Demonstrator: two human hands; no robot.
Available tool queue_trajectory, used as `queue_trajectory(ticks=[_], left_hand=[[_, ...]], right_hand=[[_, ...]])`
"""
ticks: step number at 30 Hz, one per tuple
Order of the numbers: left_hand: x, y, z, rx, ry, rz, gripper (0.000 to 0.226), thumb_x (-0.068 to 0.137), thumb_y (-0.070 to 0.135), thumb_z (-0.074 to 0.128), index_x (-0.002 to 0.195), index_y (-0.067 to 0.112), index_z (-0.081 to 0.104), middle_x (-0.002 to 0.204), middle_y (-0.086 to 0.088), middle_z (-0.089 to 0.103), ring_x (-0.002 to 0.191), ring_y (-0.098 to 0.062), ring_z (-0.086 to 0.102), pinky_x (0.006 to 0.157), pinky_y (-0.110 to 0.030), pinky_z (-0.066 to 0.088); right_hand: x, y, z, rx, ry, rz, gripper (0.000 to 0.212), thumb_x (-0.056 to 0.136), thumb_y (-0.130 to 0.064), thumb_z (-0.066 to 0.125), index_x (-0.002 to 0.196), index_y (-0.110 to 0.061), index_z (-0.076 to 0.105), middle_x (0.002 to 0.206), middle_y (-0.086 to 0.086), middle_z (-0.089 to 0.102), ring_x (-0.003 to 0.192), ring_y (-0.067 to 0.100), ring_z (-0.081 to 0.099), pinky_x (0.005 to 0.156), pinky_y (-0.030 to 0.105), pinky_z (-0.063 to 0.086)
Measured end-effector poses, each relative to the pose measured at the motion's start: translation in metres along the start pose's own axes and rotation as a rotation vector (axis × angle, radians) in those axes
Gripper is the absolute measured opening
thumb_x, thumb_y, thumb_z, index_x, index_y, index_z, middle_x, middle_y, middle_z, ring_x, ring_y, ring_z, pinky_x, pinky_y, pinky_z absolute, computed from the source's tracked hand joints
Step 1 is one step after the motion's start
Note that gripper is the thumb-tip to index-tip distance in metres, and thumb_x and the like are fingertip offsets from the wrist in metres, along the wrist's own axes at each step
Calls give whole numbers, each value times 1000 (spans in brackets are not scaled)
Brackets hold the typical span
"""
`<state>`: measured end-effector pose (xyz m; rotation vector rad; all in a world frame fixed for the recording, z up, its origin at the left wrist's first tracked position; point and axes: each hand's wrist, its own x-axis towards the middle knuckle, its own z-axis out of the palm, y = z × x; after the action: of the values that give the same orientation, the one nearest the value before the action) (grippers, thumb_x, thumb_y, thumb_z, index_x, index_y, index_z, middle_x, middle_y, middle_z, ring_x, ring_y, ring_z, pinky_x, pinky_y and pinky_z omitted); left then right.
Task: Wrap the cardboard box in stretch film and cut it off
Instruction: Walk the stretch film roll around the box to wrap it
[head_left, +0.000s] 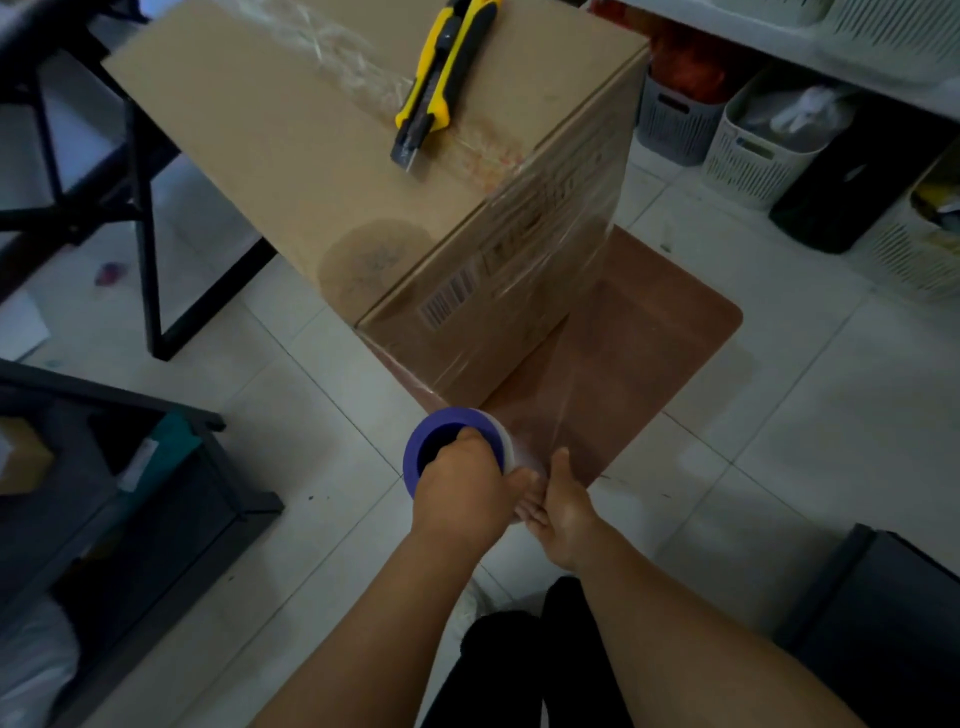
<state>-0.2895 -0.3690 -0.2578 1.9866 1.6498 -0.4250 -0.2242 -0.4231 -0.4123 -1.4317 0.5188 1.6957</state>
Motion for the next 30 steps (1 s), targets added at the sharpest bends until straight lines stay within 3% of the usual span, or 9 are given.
queue_trajectory(ticks=[3,8,12,14,17,19,25,27,30], left_hand=[[5,-10,-2,16,6,36,46,87,41,61,118,9,49,86,0,54,76,-15,56,72,-26,52],[11,-36,-9,40,2,103,47,87,42,62,118,10,49,86,1,52,76,-14,54,70,-24,48],[14,-56,-14,86,-10,172,48,87,43,62,117,8,49,85,0,52,73,-15,54,68,-24,49],[16,-66,-15,95,-14,197,48,87,43,62,118,8,48,85,0,52,74,-15,54,69,-25,49],[21,-78,-18,96,-18,206,48,87,43,62,117,8,48,87,-2,56,77,-17,57,71,-26,49],[25,-85,-22,113,-19,219,49,87,45,61,117,8,49,89,-4,58,79,-19,59,71,-28,50],[39,-99,-33,145,-16,253,52,85,49,61,113,6,51,92,-9,65,83,-22,64,74,-31,53],[44,-104,-36,163,-21,258,53,86,50,60,113,5,52,93,-11,66,84,-23,65,73,-30,53],[49,-108,-40,190,-35,256,55,87,51,57,116,5,51,97,-11,66,86,-22,65,72,-29,51]], right_hand=[[3,8,8,34,7,-49,54,95,-64,24,88,-18,50,36,-9,49,38,3,46,102,29,45],[8,24,27,68,32,-123,73,97,-62,23,137,-6,49,76,1,62,75,12,57,111,33,37],[14,42,44,98,58,-112,58,95,-65,21,100,-19,57,80,-1,56,77,10,53,100,27,38],[13,48,55,111,54,-105,53,95,-65,20,73,-24,45,69,-5,47,65,8,45,87,24,40],[14,57,67,139,39,-139,51,96,-64,19,67,-27,37,57,-8,43,57,8,36,60,21,34],[17,62,74,167,33,-152,50,95,-66,19,68,-27,37,61,-8,41,57,8,34,56,22,31],[35,74,92,168,61,-155,60,91,-71,19,90,-24,56,77,-3,49,69,11,45,74,22,38],[42,77,96,160,51,-149,79,91,-72,18,134,-16,53,118,5,63,110,17,56,99,28,36],[38,76,103,163,39,-145,82,92,-70,18,150,-14,34,146,7,47,136,20,41,112,32,27]])
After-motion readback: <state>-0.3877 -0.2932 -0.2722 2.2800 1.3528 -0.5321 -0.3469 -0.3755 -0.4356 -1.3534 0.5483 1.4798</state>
